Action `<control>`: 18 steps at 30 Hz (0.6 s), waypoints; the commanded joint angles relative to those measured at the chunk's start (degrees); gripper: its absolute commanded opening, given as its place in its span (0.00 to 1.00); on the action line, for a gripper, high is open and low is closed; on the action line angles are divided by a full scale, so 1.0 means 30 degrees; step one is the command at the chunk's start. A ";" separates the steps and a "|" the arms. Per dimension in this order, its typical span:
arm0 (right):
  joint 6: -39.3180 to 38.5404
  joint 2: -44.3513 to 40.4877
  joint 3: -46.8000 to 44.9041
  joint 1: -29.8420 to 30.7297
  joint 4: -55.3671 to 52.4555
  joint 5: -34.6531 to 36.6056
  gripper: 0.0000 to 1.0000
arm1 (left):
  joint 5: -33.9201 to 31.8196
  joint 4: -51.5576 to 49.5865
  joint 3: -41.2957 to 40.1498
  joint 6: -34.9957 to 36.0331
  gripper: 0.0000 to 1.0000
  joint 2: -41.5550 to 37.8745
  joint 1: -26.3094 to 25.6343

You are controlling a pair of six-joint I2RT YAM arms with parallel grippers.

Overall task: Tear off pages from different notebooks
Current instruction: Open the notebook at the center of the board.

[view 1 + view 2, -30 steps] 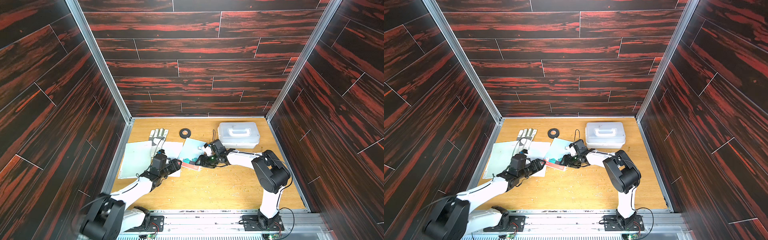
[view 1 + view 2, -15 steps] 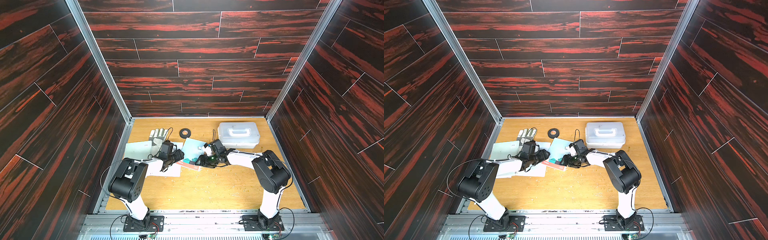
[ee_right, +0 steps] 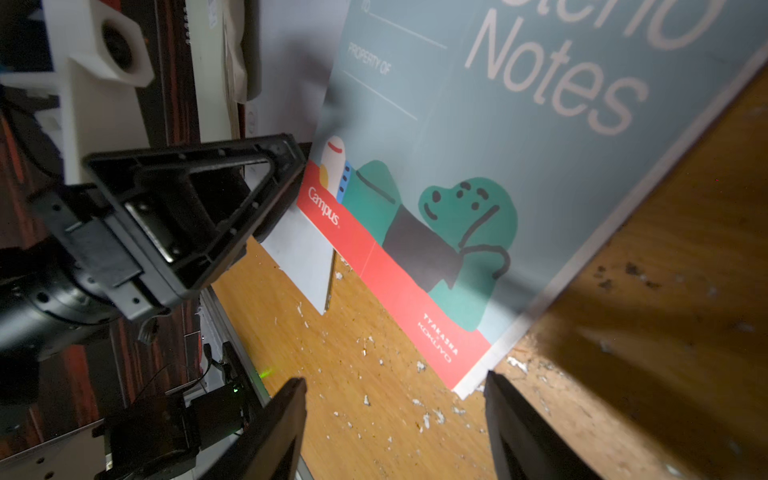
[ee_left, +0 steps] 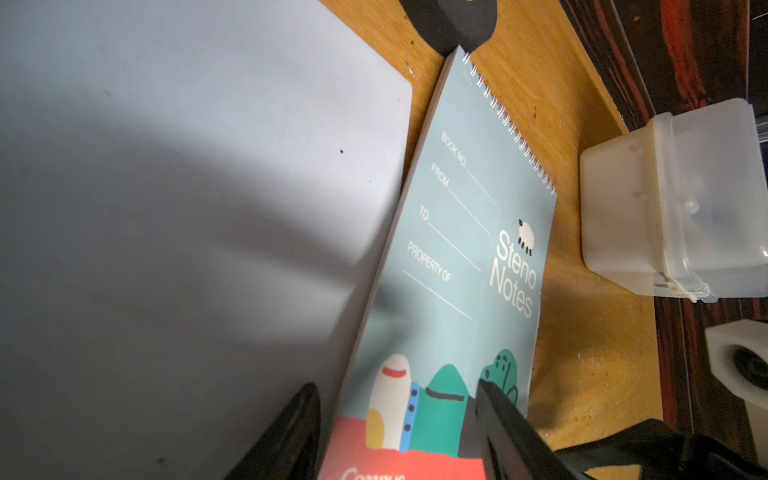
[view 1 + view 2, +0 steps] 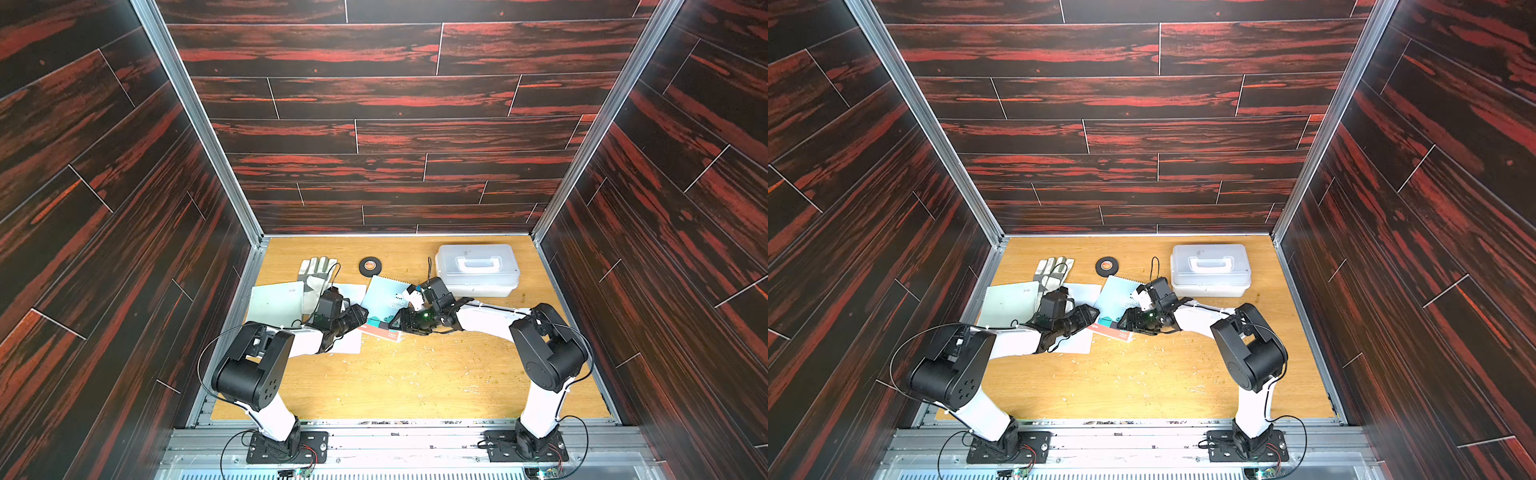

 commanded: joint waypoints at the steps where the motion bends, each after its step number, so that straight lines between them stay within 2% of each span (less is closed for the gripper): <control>1: 0.0460 0.0684 -0.0104 0.0083 0.0606 -0.0866 0.72 | 0.0222 -0.1022 -0.0764 -0.0417 0.64 -0.0237 -0.0072; 18: 0.0382 0.1704 -0.0144 0.0095 0.0226 -0.0751 0.71 | 0.0302 -0.0842 -0.0966 -0.0651 0.64 -0.0376 -0.0130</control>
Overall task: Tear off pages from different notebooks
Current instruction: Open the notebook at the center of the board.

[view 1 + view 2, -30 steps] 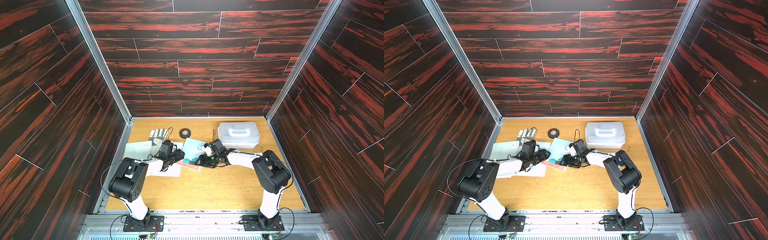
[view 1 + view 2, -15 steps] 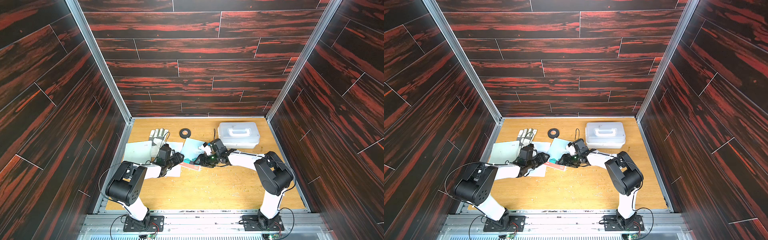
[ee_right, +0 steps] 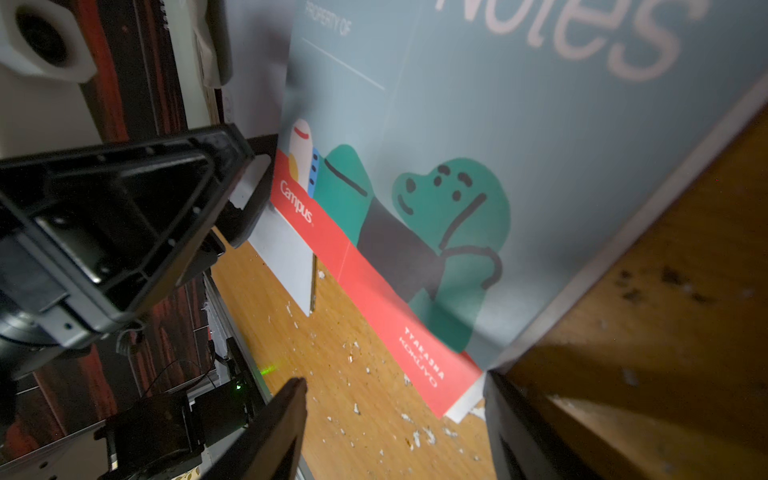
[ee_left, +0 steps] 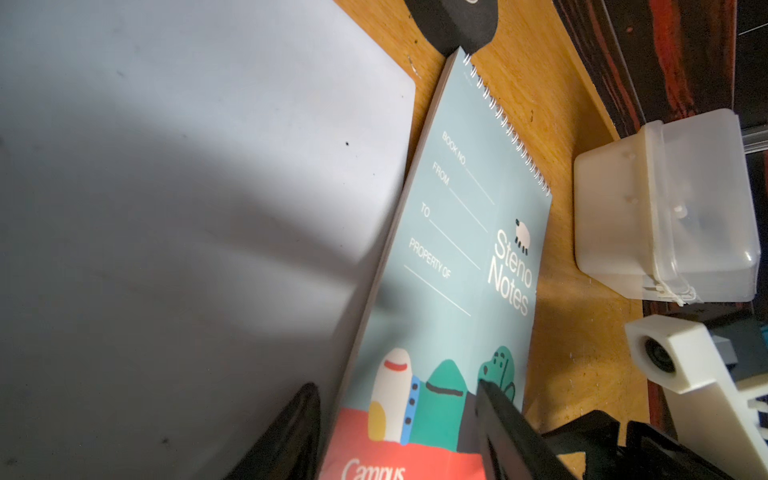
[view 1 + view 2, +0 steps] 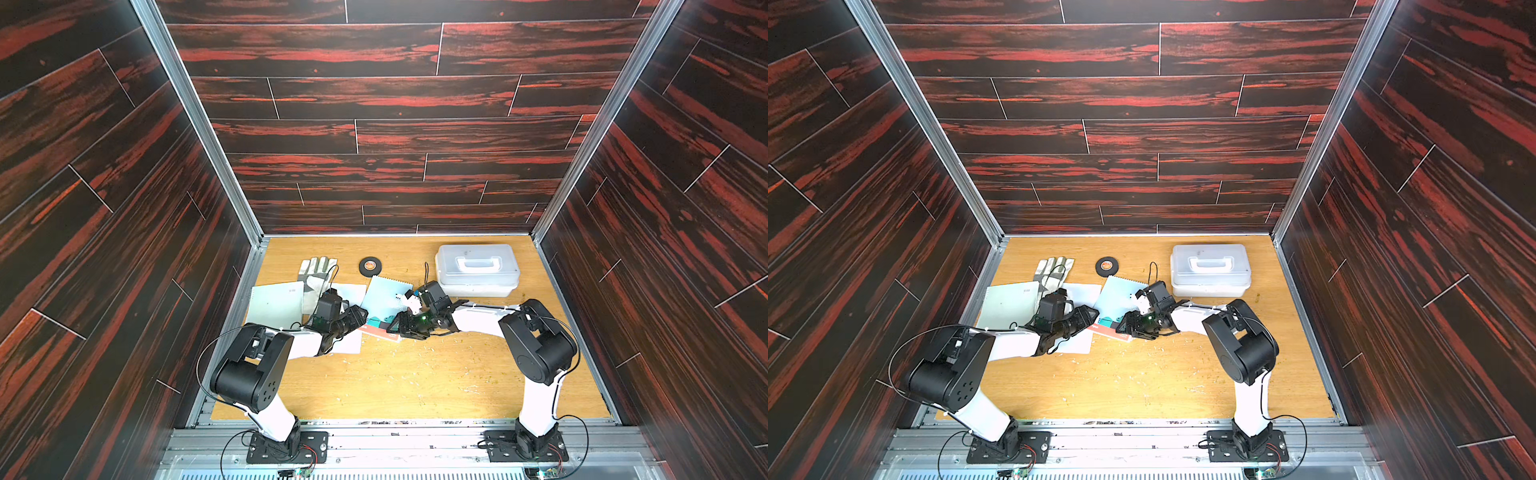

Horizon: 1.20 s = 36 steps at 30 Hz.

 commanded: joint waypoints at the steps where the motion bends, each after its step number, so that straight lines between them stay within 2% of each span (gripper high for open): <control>1: -0.0092 0.0441 -0.0093 0.0077 -0.0269 -0.0055 0.71 | 0.0280 -0.1229 -0.0598 -0.0144 0.64 -0.0187 -0.0159; 12: 0.0808 0.0995 0.0488 0.0068 0.0676 -0.1008 0.71 | 0.0397 -0.0460 -0.1092 -0.0504 0.64 0.0149 -0.0770; 27: 0.3326 0.1239 0.0771 0.0076 0.3818 -0.2893 0.71 | 0.0733 0.0844 -0.1277 -0.1118 0.64 0.1466 -0.1683; 36: 0.3629 0.0889 0.0888 0.0112 0.4370 -0.3139 0.71 | 0.0932 0.0972 -0.1188 -0.1147 0.62 0.1644 -0.1821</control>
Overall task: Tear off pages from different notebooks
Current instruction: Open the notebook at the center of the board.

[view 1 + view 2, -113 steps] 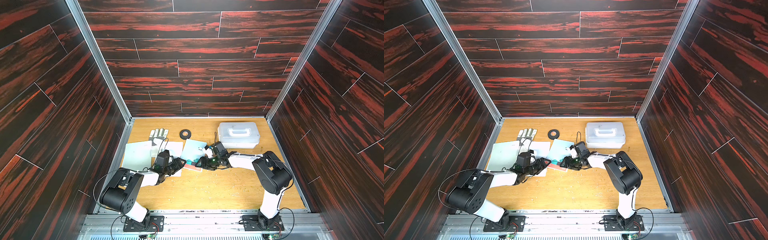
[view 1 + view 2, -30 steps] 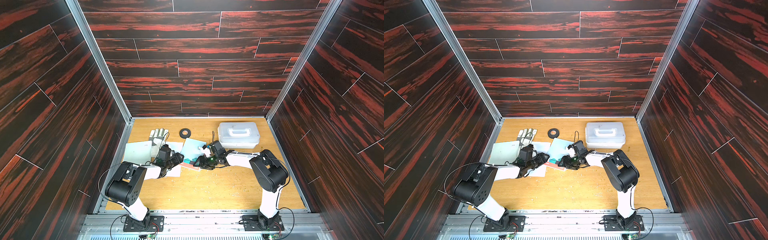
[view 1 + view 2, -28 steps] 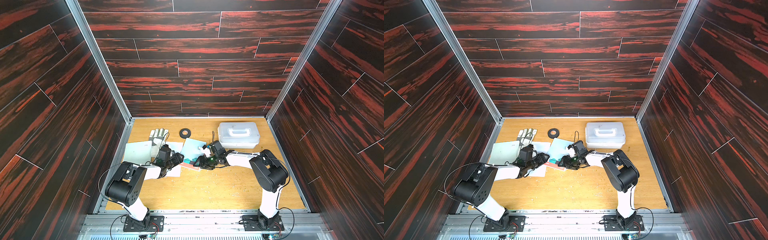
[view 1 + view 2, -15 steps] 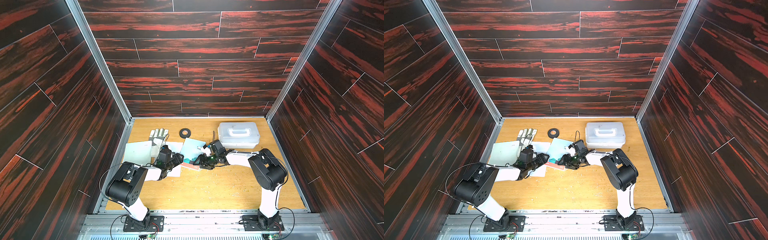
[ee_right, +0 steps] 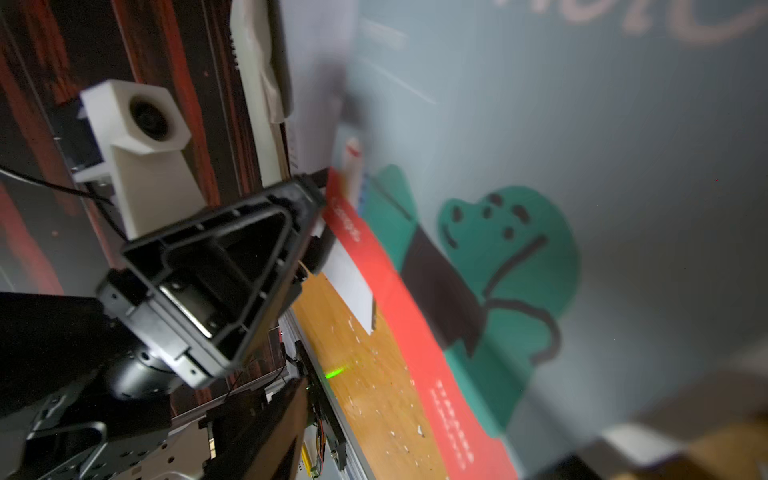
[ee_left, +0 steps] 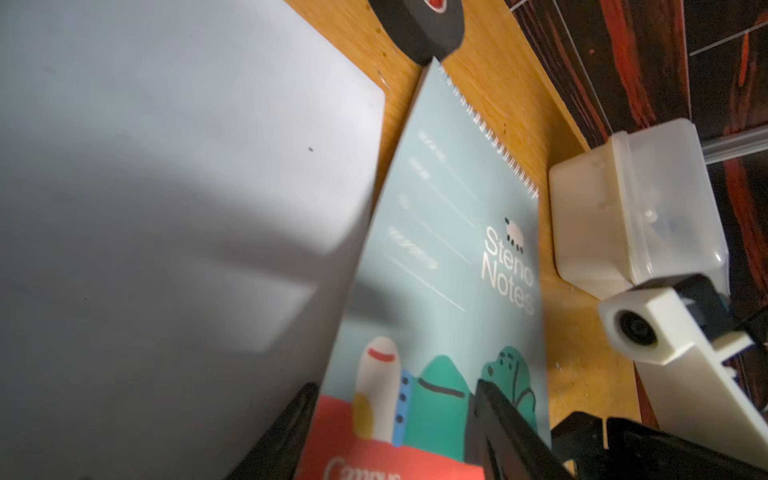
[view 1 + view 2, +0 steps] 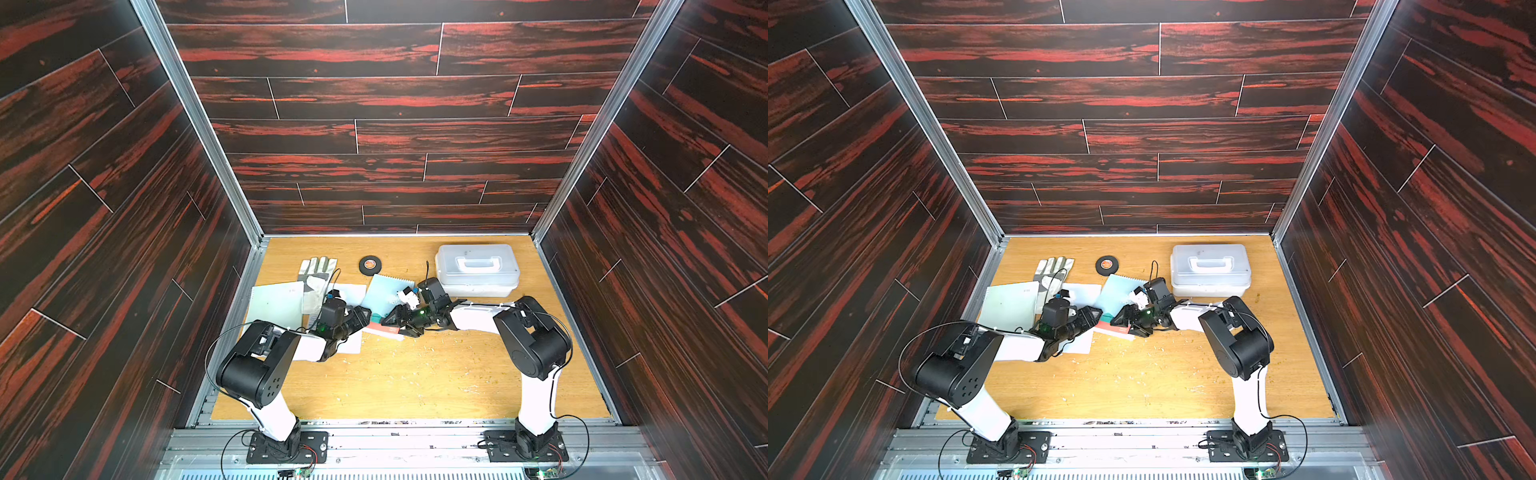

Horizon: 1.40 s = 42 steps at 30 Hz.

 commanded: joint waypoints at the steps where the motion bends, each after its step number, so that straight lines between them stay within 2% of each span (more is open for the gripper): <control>1: 0.0045 -0.0052 0.0553 0.0294 0.1093 -0.0582 0.71 | 0.1623 -0.2306 -0.0321 -0.0338 0.60 0.0864 -0.0610; 6: -0.0683 0.0054 0.1076 0.0323 0.0185 -0.0081 0.68 | 0.1772 -0.2186 -0.0321 -0.0353 0.56 0.1411 -0.0654; 8: -0.1141 0.0149 0.1298 0.0324 -0.0399 0.0347 0.63 | 0.1828 -0.2125 -0.0357 -0.0391 0.56 0.1379 -0.0653; 10: -0.1601 0.0277 0.1533 0.0320 -0.1193 0.1023 0.50 | 0.1852 -0.2149 -0.0419 -0.0405 0.56 0.1227 -0.0633; 13: -0.2094 0.0325 0.1675 0.0322 -0.1992 0.1973 0.22 | 0.1642 -0.2446 -0.0576 -0.0262 0.56 0.0401 -0.0647; 15: -0.2459 0.0306 0.1631 0.0341 -0.2145 0.2008 0.13 | 0.1512 -0.3251 -0.0643 0.0103 0.56 -0.0570 -0.0653; 17: -0.2633 0.0191 0.1452 0.0354 -0.2298 0.2070 0.08 | 0.1249 -0.4845 -0.0592 0.0775 0.60 -0.2078 -0.0631; 23: -0.2863 -0.0420 0.1083 0.0339 -0.2670 0.1309 0.06 | 0.0018 -1.1706 0.0613 0.4292 0.70 -0.7084 -0.0787; 28: -0.2524 -0.1234 0.0891 0.0324 -0.2787 -0.0209 0.06 | -0.0191 -1.5144 0.1425 0.6519 0.72 -0.9387 -0.1257; 37: -0.0815 -0.1663 0.1061 0.0090 -0.3609 -0.3070 0.05 | -0.3672 -1.7351 0.3532 0.9009 0.74 -0.8627 -0.4901; 42: -0.0136 -0.1321 0.0538 0.0001 -0.3521 -0.4156 0.04 | -0.5025 -1.7521 0.4513 1.0049 0.75 -0.7852 -0.5763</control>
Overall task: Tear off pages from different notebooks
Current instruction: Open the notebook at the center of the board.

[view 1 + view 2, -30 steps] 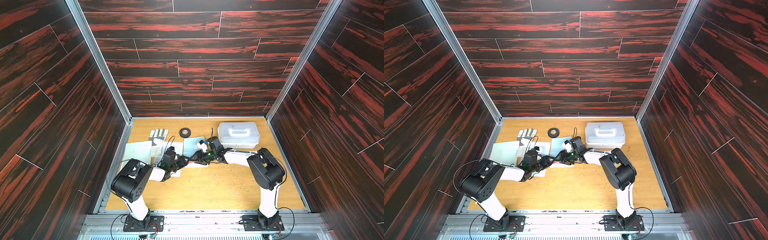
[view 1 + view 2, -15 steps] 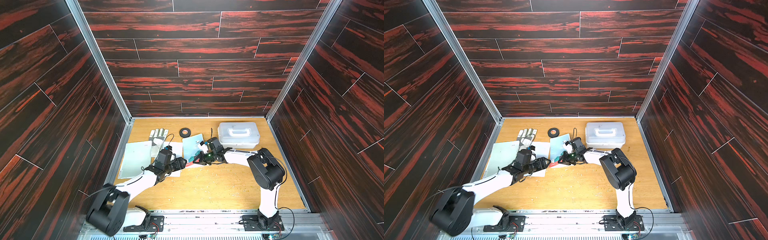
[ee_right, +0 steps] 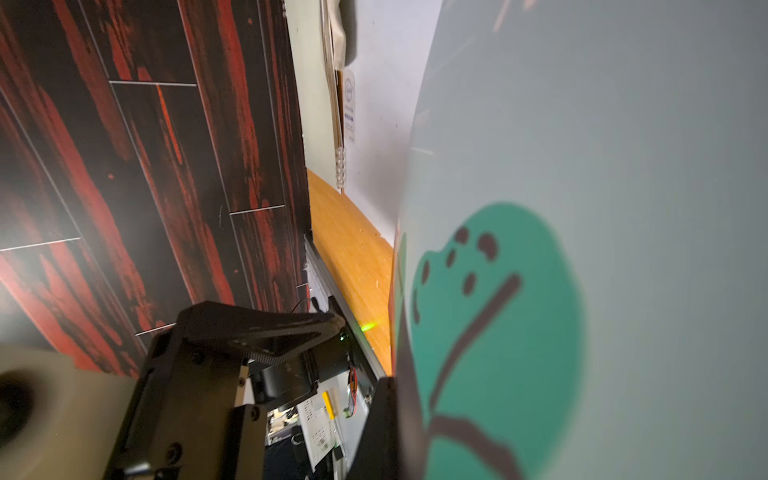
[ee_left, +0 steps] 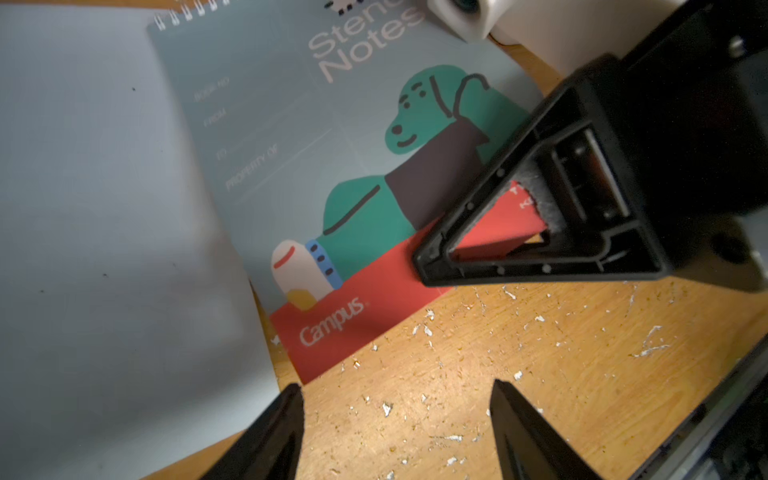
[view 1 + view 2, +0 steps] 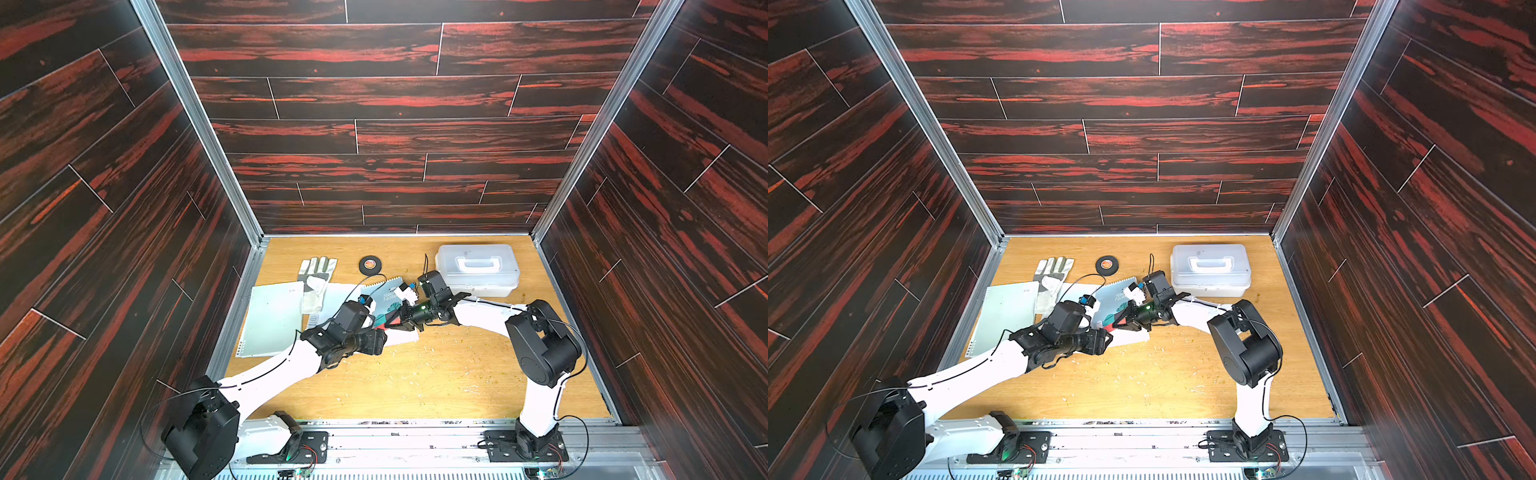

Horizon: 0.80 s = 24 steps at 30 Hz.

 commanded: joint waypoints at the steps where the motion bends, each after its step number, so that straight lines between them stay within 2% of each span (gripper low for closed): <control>1: 0.0958 0.0142 -0.0713 0.0031 0.0057 -0.1940 0.04 | -0.1648 -0.0863 0.0907 0.1422 0.75 0.0501 -0.0358; 9: 0.2486 0.0202 -0.1163 -0.0158 0.1305 -0.3623 0.04 | -0.3211 -0.1007 0.2132 0.2702 0.77 0.2815 -0.1971; 17: 0.2963 0.0225 -0.1313 -0.0497 0.1368 -0.4146 0.02 | -0.4510 -0.2127 0.2828 0.3372 0.77 0.3517 -0.3039; 21: 0.2956 -0.0099 -0.1548 -0.0482 0.1381 -0.4219 0.02 | -0.6175 -0.2700 0.3050 0.3796 0.69 0.4020 -0.3032; 24: 0.2962 -0.0436 -0.1897 -0.0495 0.1320 -0.4277 0.02 | -0.7036 -0.2589 0.3092 0.4149 0.68 0.4433 -0.3057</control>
